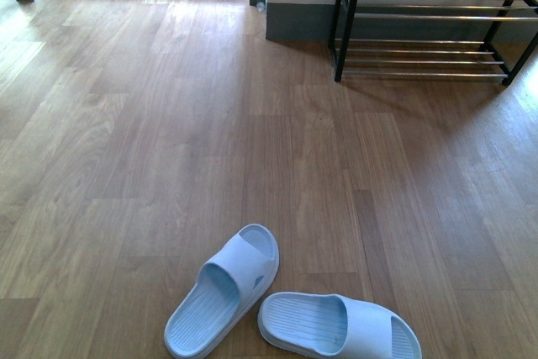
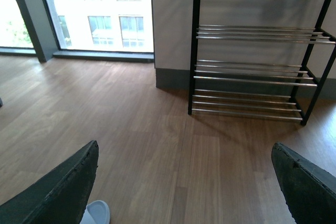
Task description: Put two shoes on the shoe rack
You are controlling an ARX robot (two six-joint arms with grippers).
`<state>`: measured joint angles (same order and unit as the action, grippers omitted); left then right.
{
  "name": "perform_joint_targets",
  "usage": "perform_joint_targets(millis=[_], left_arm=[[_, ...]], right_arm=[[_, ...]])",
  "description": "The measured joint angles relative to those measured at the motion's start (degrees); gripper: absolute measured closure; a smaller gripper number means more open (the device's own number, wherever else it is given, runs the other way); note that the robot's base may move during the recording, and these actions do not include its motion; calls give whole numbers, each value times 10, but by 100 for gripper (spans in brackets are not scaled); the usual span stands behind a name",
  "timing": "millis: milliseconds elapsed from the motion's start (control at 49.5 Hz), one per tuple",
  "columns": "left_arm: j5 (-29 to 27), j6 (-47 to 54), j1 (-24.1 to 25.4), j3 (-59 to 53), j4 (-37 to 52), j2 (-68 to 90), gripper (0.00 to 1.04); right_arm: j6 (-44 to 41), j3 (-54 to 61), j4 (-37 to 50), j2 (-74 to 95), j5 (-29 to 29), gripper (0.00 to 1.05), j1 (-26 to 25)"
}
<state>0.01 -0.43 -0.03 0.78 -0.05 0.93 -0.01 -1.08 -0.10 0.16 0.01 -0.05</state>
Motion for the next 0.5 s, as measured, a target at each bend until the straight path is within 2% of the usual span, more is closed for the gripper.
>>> perform_joint_targets(millis=[40,121,222,323,424,505], left_arm=[[0,0,0,0,0,0,9],[0,0,0,0,0,0,9],[0,0,0,0,0,0,9],[0,0,0,0,0,0,9],[0,0,0,0,0,0,9],[0,0,0,0,0,0,9]], right_arm=[[0,-2,-7,4,-7,9,-3],[0,-17,-59,35,-70,9,-18],[0,-22,-42,101,-98,9,-38],[-2,-43,30,202,-109,9,-67],[-33,-101,189,421,-121,9,-106],[-57,-161,282,606,-113,9,-125]])
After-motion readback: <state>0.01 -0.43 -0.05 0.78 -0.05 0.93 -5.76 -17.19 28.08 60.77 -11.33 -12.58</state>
